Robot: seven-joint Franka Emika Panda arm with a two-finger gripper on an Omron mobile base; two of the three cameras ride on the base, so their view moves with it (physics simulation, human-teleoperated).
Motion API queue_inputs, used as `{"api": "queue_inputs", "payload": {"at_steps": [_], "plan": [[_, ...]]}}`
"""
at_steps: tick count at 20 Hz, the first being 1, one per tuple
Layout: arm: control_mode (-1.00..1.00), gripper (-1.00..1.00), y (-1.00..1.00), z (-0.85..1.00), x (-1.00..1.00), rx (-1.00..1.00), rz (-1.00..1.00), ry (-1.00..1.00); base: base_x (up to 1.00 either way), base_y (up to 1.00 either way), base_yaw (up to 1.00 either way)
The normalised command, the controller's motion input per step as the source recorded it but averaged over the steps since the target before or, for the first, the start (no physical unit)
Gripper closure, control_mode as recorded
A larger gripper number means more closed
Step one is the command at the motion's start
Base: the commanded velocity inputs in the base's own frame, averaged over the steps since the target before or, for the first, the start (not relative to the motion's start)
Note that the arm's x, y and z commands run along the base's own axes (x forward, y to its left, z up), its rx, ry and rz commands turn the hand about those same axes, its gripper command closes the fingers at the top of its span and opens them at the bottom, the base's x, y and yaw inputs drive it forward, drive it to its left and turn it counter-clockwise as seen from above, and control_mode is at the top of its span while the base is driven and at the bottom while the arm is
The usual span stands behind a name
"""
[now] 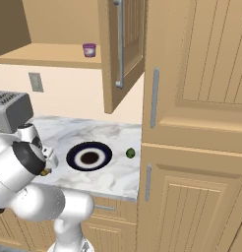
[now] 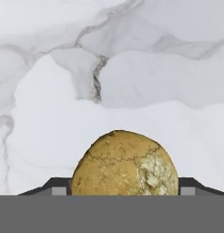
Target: Pick the avocado and bread from the counter and place them on the plate. Then pick the jam from the cabinet and place it next to the plate. Lastly close the cabinet door.
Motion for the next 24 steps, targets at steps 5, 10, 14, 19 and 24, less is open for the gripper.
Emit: {"api": "queue_inputs", "payload": {"at_steps": [5,10,14,19,24], "plan": [[-1.0,1.0,-0.09,0.29,0.0,0.06,-0.01,-0.03,0.0,0.0,0.0],[-1.0,1.0,-0.4,0.82,0.0,0.13,-0.05,-0.13,0.0,0.0,0.0],[-1.0,1.0,-0.53,0.39,0.0,0.01,-0.06,-0.15,0.0,0.0,0.0],[-1.0,1.0,-0.52,0.03,0.22,0.0,0.0,-0.15,0.0,0.0,0.0],[-1.0,1.0,-0.71,0.01,0.52,0.02,0.0,-0.04,0.0,0.0,0.0]]}}
